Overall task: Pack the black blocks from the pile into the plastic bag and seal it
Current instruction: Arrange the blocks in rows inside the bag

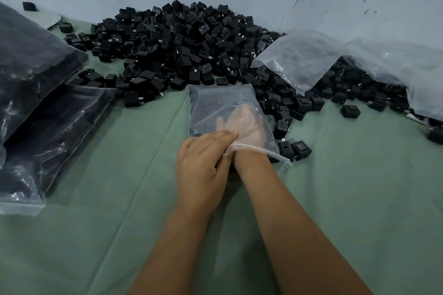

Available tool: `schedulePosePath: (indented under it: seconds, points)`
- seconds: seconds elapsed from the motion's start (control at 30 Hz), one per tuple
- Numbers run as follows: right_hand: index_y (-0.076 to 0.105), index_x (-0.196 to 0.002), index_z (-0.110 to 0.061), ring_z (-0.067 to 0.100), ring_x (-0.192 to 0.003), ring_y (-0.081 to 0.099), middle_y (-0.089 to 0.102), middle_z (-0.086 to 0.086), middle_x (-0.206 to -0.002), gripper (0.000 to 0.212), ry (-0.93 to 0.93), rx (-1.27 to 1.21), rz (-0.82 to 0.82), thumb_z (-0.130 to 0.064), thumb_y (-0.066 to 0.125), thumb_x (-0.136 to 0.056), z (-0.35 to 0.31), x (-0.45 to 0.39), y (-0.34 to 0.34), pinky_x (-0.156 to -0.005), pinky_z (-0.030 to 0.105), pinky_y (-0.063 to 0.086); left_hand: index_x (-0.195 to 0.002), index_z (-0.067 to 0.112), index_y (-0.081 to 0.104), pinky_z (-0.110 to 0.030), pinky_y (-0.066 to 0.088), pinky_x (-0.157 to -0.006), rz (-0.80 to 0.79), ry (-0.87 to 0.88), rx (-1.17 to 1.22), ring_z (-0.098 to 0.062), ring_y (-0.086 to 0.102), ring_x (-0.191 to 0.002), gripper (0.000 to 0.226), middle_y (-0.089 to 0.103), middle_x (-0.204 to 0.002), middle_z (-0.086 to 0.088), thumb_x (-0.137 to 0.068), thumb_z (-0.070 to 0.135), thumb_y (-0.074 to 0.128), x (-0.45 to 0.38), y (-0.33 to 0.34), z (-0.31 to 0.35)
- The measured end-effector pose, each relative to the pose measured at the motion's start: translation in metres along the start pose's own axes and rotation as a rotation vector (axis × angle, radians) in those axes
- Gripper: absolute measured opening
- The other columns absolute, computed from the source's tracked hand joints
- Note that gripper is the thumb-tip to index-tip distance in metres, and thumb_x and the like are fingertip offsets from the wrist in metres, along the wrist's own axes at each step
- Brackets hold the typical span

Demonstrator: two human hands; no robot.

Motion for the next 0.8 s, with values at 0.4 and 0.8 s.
schedulePosePath:
  seconds: [0.4, 0.8]
  points:
    - [0.047, -0.120, -0.008, 0.030, -0.130, 0.040, 0.045, 0.015, -0.138, 0.037, -0.189, -0.032, -0.097, -0.030, 0.022, -0.105, -0.009, 0.002, -0.017, -0.113, 0.039, 0.027, -0.111, 0.016, 0.074, -0.033, 0.045, -0.088, 0.008, 0.022, 0.017, -0.005, 0.060, -0.105, 0.028, 0.066, -0.110, 0.016, -0.089, 0.018, 0.056, 0.001, 0.002, -0.001]
    - [0.067, -0.115, -0.009, 0.024, -0.119, 0.057, 0.064, 0.009, -0.124, 0.033, -0.416, -0.529, 0.439, -0.014, 0.047, -0.090, 0.016, 0.117, -0.048, -0.102, 0.040, 0.043, -0.103, 0.019, 0.075, -0.022, 0.046, -0.085, -0.066, -0.165, 0.074, -0.005, 0.062, -0.095, 0.021, 0.072, -0.102, 0.011, -0.092, 0.022, 0.057, 0.000, 0.005, -0.016]
Point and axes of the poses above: each hand's wrist, its own x-axis away from the middle knuckle, its own y-axis out of the palm, z = x × y, the point moved 9 cm from there along -x, towards the middle knuckle
